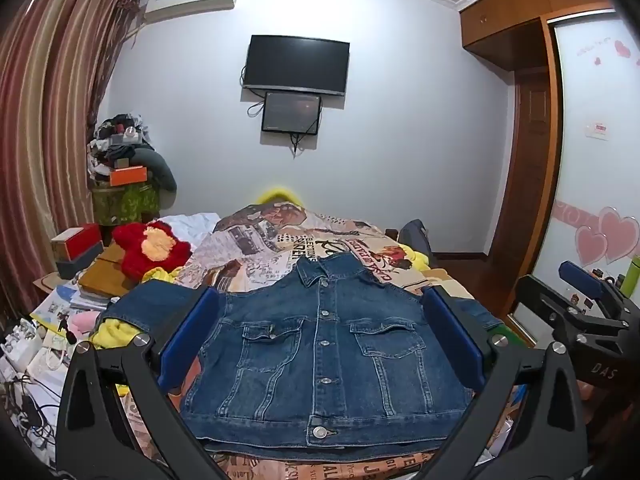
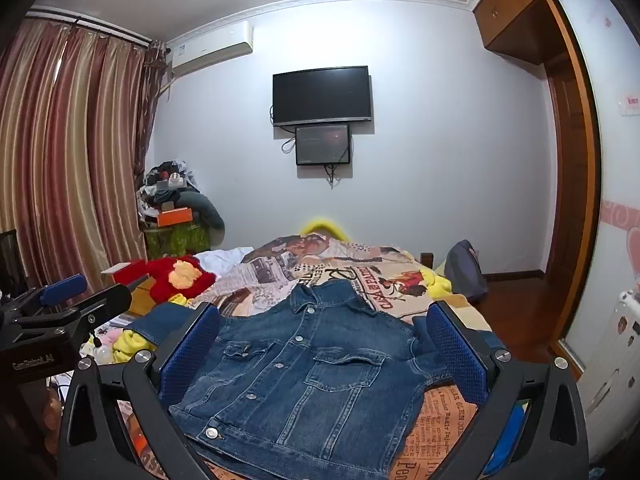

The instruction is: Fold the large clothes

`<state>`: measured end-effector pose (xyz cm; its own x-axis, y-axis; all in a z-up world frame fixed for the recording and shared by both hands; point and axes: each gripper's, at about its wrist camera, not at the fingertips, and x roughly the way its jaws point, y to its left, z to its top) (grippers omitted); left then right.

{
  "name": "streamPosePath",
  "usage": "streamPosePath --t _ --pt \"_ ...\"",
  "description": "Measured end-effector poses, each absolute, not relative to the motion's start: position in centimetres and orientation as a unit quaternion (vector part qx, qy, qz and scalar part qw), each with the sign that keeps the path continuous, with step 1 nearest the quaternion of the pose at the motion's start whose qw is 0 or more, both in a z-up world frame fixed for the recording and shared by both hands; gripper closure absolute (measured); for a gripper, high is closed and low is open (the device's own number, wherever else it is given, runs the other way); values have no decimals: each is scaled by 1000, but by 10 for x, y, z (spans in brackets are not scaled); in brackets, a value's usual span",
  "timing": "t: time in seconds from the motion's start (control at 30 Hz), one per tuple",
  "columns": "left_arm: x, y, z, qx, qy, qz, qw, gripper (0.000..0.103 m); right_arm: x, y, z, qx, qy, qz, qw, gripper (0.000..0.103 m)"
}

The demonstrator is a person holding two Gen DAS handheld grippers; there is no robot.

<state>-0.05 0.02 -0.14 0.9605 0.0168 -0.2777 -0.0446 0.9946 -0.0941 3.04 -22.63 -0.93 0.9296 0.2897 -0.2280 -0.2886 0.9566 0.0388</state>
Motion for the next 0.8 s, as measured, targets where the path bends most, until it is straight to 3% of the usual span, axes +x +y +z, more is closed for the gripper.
streamPosePath --t 0.27,0.8 --pt "10 15 -15 -75 168 8 983 0 31 -227 -9 4 120 146 982 0" --pt "7 3 -6 -55 155 15 986 0 32 -226 -10 3 122 146 982 0"
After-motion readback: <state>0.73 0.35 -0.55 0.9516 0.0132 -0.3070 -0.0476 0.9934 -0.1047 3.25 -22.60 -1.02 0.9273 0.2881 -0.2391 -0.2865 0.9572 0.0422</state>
